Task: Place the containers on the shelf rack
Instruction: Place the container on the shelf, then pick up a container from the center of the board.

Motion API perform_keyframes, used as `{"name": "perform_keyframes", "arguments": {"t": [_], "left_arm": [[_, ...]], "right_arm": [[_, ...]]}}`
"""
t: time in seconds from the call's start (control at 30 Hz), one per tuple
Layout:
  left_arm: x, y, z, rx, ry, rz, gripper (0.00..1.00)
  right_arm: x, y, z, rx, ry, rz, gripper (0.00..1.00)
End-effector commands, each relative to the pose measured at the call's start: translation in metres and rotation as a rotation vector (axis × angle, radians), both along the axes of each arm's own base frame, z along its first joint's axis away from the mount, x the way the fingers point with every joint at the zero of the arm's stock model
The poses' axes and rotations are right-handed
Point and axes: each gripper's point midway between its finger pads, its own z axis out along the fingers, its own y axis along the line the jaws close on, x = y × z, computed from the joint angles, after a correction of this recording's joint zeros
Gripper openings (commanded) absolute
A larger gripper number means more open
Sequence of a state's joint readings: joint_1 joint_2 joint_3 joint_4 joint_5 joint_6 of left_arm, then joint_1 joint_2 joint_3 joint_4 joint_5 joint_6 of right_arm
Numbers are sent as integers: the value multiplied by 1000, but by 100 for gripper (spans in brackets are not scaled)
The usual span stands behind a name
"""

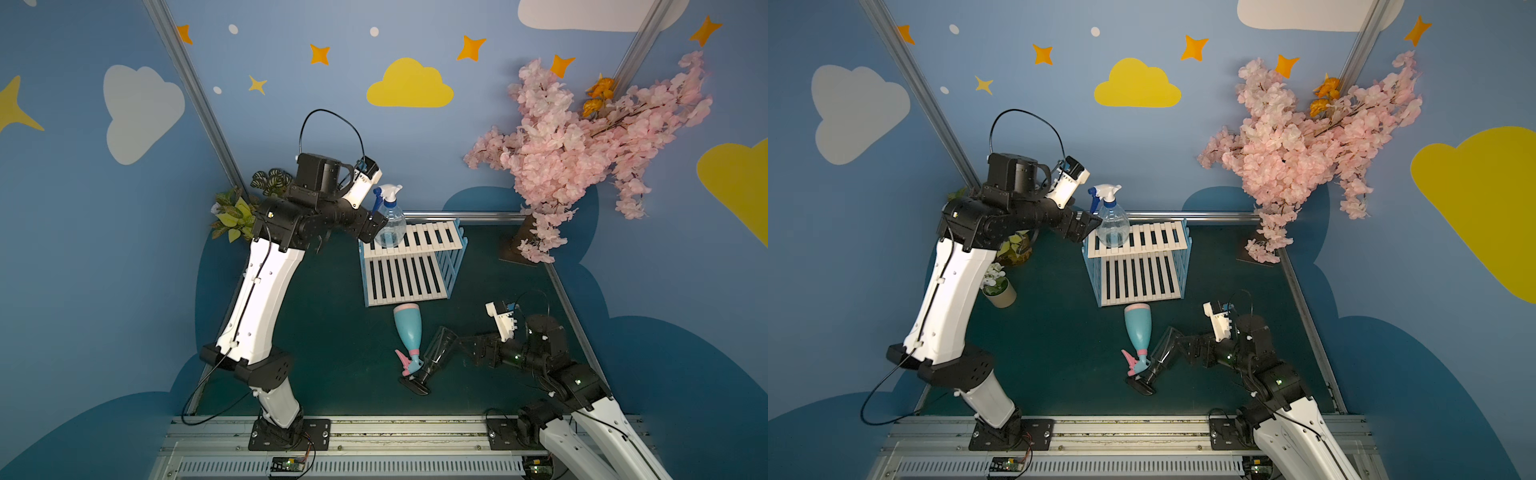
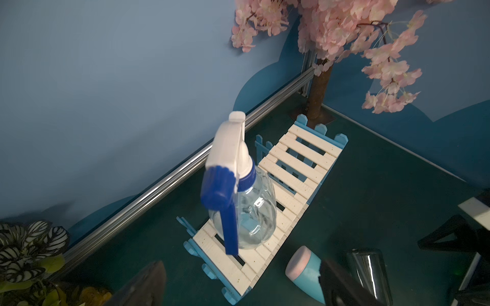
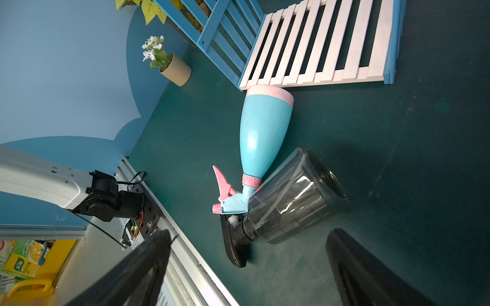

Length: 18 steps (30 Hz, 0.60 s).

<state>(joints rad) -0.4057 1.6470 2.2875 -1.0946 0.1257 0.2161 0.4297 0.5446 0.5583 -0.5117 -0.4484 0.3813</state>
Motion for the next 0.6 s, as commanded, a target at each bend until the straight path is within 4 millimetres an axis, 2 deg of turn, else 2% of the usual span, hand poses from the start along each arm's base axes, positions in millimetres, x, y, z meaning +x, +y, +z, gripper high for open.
{"name": "perform_keyframes", "arguments": {"t": [0.0,0.1,0.17,0.23,0.3,0.4,0.5,0.57], "left_arm": [[-26,12,33,-93,-149,14,96],[-59,32,31,-120,-239,43,96],[-77,42,20,-132,-275,53,97],[-103,47,7,-140,-307,17,97],[-121,48,-17,-134,-306,-23,97],[-146,44,-61,-107,-276,-119,96],[-174,29,-106,-100,-231,-286,94],[-195,20,-124,-90,-250,-390,94]], "right_arm": [[7,1,28,14,-103,7,98],[6,6,44,35,-150,37,98],[3,13,51,34,-175,80,98],[1,18,49,-4,-197,114,98],[-5,26,39,-65,-211,162,98],[-10,40,38,-138,-251,225,98],[-11,52,26,-199,-252,256,98],[-9,58,17,-227,-251,265,98]]}}
